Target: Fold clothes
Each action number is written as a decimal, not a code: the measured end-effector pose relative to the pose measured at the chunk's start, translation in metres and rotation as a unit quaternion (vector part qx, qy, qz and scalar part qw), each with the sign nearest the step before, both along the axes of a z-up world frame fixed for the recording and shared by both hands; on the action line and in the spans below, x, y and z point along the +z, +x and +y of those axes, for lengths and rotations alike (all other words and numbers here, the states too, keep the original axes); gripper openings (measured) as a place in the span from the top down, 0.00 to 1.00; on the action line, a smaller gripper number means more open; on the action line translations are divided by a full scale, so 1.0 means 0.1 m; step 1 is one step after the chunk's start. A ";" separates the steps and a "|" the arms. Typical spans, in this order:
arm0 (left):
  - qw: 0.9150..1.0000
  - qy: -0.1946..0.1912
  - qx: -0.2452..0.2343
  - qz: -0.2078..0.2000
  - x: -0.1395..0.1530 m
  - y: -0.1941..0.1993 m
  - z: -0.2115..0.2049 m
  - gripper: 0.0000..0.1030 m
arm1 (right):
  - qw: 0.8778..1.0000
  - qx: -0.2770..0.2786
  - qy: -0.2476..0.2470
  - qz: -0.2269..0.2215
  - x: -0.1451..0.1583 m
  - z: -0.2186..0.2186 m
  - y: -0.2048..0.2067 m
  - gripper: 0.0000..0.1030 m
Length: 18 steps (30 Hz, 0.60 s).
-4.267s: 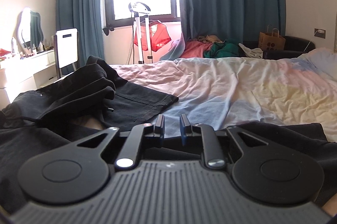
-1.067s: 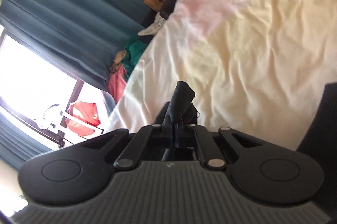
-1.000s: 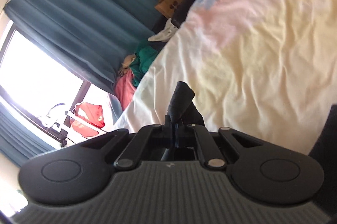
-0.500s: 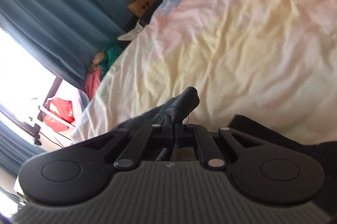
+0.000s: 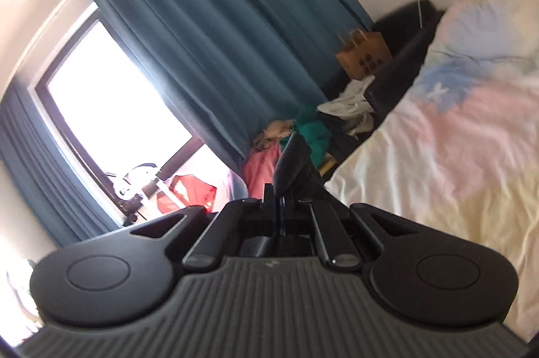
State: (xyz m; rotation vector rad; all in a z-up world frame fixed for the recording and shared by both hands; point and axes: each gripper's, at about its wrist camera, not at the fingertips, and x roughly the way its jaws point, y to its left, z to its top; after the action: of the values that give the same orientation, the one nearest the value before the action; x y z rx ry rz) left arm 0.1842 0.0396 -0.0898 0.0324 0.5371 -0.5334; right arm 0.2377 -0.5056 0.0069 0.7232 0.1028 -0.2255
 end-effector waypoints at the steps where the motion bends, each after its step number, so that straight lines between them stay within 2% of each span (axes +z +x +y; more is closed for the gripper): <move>1: 1.000 0.003 -0.007 0.003 -0.02 -0.01 -0.03 0.92 | 1.000 -0.007 -0.005 0.011 -0.08 -0.04 -0.05 0.95; 2: 1.000 0.009 -0.012 0.005 -0.04 -0.01 -0.05 0.92 | 1.000 -0.016 -0.006 0.026 -0.19 -0.10 -0.11 0.95; 5: 0.999 0.033 -0.023 0.014 -0.11 -0.04 -0.12 0.93 | 0.994 -0.047 0.030 0.092 -0.82 -0.35 -0.40 0.95; 9: 0.998 0.056 -0.032 0.023 -0.20 -0.07 -0.17 0.93 | 0.977 -0.074 0.082 0.184 -1.72 -0.52 -0.76 0.95; 10: 0.997 0.061 -0.033 0.024 -0.21 -0.08 -0.18 0.93 | 0.973 -0.077 0.094 0.195 -1.89 -0.53 -0.83 0.95; 14: 0.997 0.061 -0.027 0.032 -0.26 -0.08 -0.17 0.92 | 0.972 -0.081 0.113 0.191 -2.23 -0.47 -0.97 0.95; 17: 0.998 0.052 -0.014 0.045 -0.24 -0.09 -0.19 0.90 | 0.972 -0.084 0.089 0.202 -2.08 -0.38 -0.90 0.93; 18: 0.998 0.043 -0.010 0.050 -0.23 -0.10 -0.19 0.85 | 0.971 -0.086 0.078 0.210 -2.02 -0.35 -0.89 0.91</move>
State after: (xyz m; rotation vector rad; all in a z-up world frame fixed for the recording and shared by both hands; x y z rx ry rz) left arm 0.1742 0.0209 -0.1126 0.0943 0.6576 -0.5330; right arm 0.1483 -0.5408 -0.1953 0.8339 0.4669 -0.5404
